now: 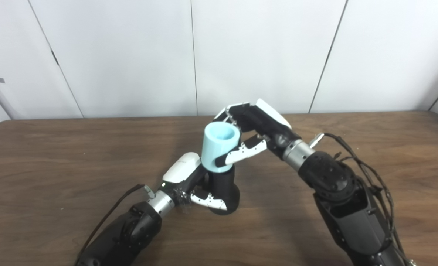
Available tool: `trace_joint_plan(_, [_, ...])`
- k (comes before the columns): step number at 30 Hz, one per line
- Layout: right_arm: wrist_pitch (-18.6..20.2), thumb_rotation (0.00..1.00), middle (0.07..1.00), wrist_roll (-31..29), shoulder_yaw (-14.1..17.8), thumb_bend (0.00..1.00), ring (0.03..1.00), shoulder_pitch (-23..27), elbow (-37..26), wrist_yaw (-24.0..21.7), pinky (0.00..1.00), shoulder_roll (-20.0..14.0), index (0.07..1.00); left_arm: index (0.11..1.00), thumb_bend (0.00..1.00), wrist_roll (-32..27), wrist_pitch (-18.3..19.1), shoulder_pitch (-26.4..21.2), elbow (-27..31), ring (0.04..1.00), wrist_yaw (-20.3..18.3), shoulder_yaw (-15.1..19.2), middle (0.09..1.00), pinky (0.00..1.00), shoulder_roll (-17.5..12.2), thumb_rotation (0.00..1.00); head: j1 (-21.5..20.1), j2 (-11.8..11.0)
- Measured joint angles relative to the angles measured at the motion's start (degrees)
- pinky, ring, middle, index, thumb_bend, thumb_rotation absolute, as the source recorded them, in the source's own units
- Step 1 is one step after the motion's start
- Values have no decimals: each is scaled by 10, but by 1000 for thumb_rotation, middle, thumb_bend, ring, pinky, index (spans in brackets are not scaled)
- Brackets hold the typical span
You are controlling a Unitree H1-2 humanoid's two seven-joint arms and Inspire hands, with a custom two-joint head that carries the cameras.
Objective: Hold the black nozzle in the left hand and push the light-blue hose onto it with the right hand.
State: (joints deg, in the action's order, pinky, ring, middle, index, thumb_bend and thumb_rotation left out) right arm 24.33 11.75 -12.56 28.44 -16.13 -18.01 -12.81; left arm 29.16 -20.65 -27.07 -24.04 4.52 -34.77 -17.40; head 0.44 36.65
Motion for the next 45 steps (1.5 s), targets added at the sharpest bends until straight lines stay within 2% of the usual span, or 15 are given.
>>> trace_joint_plan(14, [17, 0, 439, -21, 12, 525, 362, 44, -15, 0, 292, 21, 505, 508, 503, 0, 0, -11, -18, 416, 0, -7, 490, 364, 9, 0, 1, 1])
trace_joint_plan(19, [20, 0, 416, -13, 9, 523, 330, 43, -15, 0, 257, 12, 508, 508, 503, 0, 0, -11, -18, 419, 0, -7, 489, 367, 9, 0, 3, 2])
trace_joint_plan(26, [20, 0, 427, -9, -2, 526, 372, 33, -17, -17, 298, -6, 502, 505, 503, 0, 0, -11, -18, 420, 0, -7, 492, 368, 9, 0, 0, 5])
trace_joint_plan(34, [21, 0, 427, -12, -1, 524, 346, 16, -17, -32, 273, -10, 512, 504, 503, 0, 0, -11, -17, 424, 0, -7, 492, 375, 9, 0, -3, 8])
trace_joint_plan(45, [19, 0, 421, -7, -1, 521, 335, 2, -17, -43, 262, -42, 520, 501, 503, 0, 0, -11, -17, 427, 0, -7, 494, 380, 9, 0, -3, 11])
